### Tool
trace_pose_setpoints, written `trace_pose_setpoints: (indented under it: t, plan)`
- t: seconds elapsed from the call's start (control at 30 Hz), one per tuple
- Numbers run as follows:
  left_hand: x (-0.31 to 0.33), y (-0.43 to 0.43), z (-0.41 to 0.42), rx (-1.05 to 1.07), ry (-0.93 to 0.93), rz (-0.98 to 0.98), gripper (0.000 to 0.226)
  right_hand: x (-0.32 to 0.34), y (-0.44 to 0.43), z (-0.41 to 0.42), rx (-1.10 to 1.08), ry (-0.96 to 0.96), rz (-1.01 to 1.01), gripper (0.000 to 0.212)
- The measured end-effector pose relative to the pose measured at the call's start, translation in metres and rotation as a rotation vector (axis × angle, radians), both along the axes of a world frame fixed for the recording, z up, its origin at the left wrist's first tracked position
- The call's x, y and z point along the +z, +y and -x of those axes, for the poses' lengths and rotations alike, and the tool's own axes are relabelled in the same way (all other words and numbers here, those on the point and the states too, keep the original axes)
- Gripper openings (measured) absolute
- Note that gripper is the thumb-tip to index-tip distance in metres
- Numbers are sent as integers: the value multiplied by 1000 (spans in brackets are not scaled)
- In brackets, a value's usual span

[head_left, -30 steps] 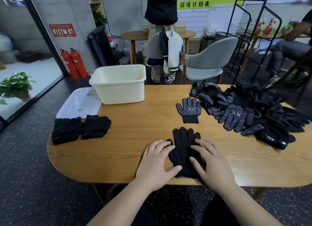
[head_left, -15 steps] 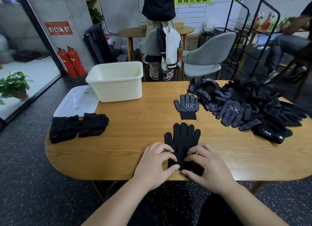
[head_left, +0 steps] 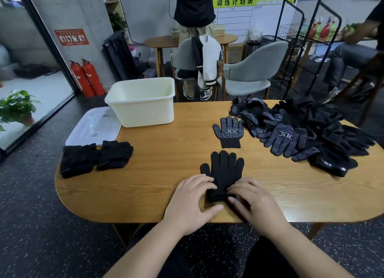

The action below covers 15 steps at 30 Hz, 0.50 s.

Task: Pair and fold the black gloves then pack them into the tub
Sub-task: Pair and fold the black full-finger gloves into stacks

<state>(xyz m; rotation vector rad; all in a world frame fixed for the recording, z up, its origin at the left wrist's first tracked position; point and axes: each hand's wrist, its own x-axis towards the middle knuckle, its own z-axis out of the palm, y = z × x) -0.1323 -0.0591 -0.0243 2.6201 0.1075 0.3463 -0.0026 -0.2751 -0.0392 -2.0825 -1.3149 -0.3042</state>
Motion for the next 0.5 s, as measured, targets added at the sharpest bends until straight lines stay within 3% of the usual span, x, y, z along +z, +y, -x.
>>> trace_pose_setpoints:
  t: [0.07, 0.27, 0.37, 0.5]
  plan:
    - [2, 0, -1, -15, 14, -41, 61, 6, -2, 2, -35, 97, -24, 18]
    - [-6, 1, -5, -7, -106, -62, 35, 19, -7, 10, -124, 316, -71, 21]
    - [-4, -1, -4, 29, -145, -44, 33, 21, -12, 13, -138, 363, -50, 37]
    - [1, -4, -4, 122, -62, 44, 31, 22, -19, 15, -120, 399, 21, 58]
